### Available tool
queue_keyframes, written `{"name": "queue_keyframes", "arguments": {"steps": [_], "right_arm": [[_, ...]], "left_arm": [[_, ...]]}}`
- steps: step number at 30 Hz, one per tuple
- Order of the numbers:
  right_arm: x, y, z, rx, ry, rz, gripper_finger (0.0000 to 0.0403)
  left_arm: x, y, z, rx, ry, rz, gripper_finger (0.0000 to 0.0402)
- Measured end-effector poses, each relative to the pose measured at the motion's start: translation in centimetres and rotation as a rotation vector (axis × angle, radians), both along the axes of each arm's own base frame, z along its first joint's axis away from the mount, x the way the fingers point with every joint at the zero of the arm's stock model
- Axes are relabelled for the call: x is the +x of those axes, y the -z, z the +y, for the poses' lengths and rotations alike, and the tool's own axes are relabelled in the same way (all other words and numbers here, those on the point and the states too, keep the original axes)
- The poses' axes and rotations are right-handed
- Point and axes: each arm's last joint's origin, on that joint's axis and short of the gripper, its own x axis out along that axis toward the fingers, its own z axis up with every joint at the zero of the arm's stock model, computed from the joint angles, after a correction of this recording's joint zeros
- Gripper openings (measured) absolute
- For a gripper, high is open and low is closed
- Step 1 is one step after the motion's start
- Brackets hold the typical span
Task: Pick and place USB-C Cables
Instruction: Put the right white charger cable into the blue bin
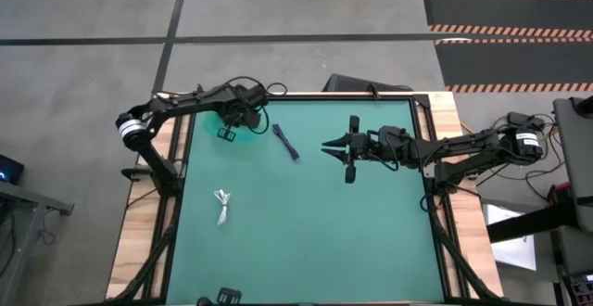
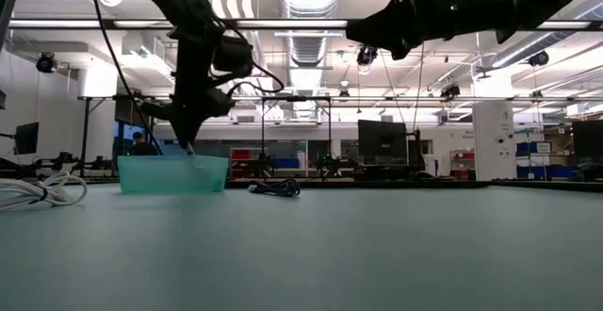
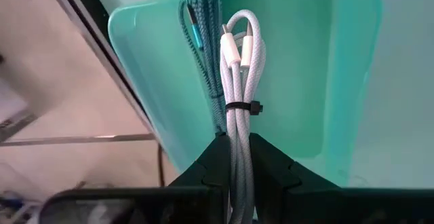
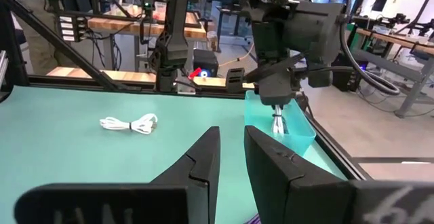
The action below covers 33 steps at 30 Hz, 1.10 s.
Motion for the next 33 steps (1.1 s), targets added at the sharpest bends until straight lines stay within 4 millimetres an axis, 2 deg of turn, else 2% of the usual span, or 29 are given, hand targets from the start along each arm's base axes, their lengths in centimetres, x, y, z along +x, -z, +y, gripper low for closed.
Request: {"name": "queue_keyframes", "arguments": {"steps": [11,18,33], "right_arm": [[0.0,0.01,0.0,0.001,0.0,0.001,0.0059],[0.0,0.02,0.0,0.002,0.0,0.002,0.0059],[0.0,0.02,0.0,0.001,0.0,0.002,0.0059]], "left_arm": [[-0.44,0.41,0.47,-0.045,-0.024,-0.033,0.0021],[-0.55,0.85,0.48,-0.041,-0.025,-0.033,0.0043],[-0.44,0.83,0.59,-0.026,-0.026,-0.036,0.0049]]}}
